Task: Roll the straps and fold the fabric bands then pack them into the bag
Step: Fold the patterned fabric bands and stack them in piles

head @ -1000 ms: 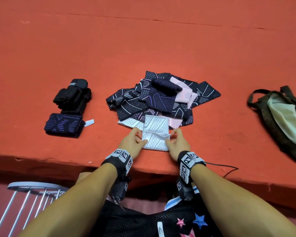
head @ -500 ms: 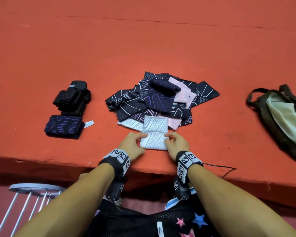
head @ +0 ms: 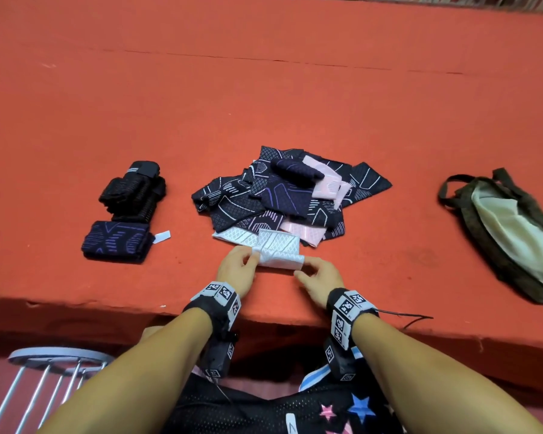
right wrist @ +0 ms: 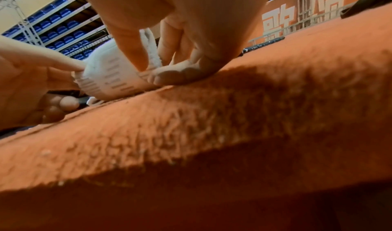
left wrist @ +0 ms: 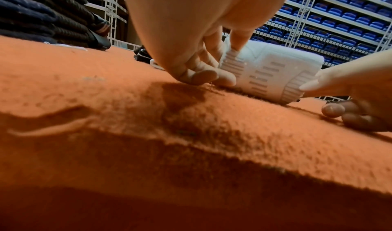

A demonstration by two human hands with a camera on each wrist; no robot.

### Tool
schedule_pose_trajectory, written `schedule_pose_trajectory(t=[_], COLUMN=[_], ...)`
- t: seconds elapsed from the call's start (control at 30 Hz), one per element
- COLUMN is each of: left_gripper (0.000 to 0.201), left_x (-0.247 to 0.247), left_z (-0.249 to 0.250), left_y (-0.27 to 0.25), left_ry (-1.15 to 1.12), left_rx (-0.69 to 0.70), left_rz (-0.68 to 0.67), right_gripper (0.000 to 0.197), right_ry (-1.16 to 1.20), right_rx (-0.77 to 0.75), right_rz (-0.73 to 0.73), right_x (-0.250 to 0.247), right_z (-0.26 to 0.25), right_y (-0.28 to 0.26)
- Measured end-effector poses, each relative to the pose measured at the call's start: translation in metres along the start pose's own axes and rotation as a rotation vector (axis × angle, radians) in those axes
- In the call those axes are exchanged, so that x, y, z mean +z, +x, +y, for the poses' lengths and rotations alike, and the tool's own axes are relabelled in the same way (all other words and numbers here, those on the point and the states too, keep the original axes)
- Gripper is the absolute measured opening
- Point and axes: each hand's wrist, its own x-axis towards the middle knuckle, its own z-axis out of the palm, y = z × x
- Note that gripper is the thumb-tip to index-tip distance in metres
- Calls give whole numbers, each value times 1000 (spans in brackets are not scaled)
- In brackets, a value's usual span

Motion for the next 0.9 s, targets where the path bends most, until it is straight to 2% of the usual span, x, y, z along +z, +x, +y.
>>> schedule_pose_trajectory(t=[0.07, 0.13, 0.27, 0.4, 0.5, 0.77, 0.9], left_gripper=[30, 28, 7, 9, 14, 31, 23], left_x=[-6, -9, -7, -4, 0, 5, 7], left_z=[7, 8, 0, -2, -5, -6, 1], left_y=[-7, -11, -9, -6, 2, 15, 19], left_ry=[-8, -42, -37, 15, 51, 116, 175], left_rx=[-16, -14, 22, -19, -69, -202, -236], left_rz=[-14, -42, -60, -11, -19, 31, 23], right_gripper=[12, 11, 9, 3, 11, 16, 21], right_ry=[38, 67, 91, 80, 44, -53, -83], right_rx=[0, -8, 12, 64, 115, 219, 253], right_rz=[23, 67, 96, 104, 118, 149, 119], right_x=[-3, -3, -1, 2, 6, 11, 12], right_z=[0, 0, -3, -5, 0, -2, -7], right_y=[0, 2, 6, 10, 17, 30, 32])
